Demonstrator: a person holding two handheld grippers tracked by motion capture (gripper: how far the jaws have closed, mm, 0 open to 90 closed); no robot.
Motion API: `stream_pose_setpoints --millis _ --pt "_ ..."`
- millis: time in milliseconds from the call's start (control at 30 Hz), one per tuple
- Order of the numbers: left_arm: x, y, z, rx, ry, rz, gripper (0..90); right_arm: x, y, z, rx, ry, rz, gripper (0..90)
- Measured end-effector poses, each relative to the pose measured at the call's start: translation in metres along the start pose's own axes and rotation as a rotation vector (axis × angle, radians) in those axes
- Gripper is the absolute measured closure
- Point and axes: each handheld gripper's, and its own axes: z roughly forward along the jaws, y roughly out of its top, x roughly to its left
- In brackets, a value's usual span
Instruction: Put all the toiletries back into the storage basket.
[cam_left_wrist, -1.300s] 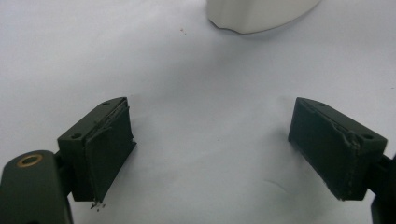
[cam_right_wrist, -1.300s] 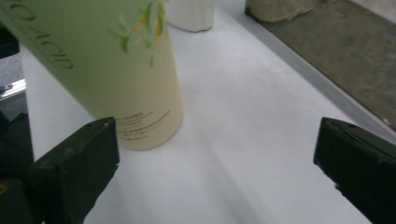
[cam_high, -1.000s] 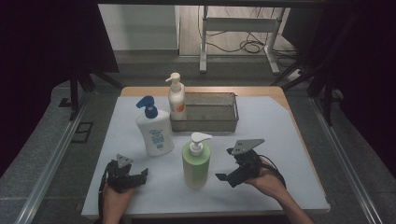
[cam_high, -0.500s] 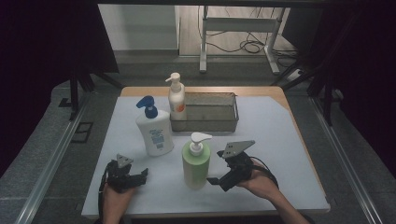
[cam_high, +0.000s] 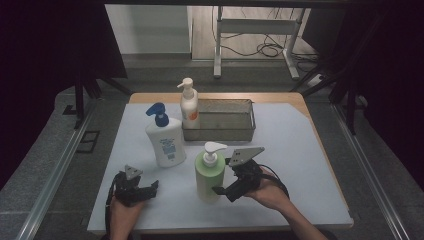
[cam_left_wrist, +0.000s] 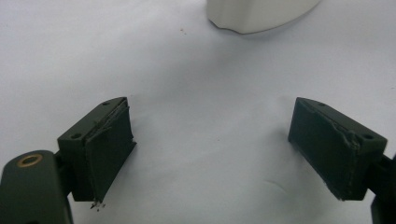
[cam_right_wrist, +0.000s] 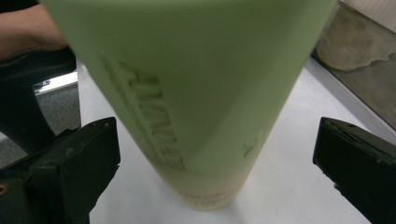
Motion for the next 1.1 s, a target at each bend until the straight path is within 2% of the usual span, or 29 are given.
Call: stream_pose_setpoints --millis 433,767,1100 --pt "0.000 0.000 0.000 0.003 -0.001 -0.004 13.3 0.004 0.014 0.012 -0.020 0.013 -0.021 1.6" --pt "0.000 0.000 0.000 0.003 -0.001 -0.004 13.3 0.008 0.023 0.018 -0.045 0.010 -0.046 10.3" --pt "0.000 0.000 0.000 0.003 -0.001 -0.004 13.3 0.009 0.026 0.017 -0.026 -0.014 -0.047 11.5"
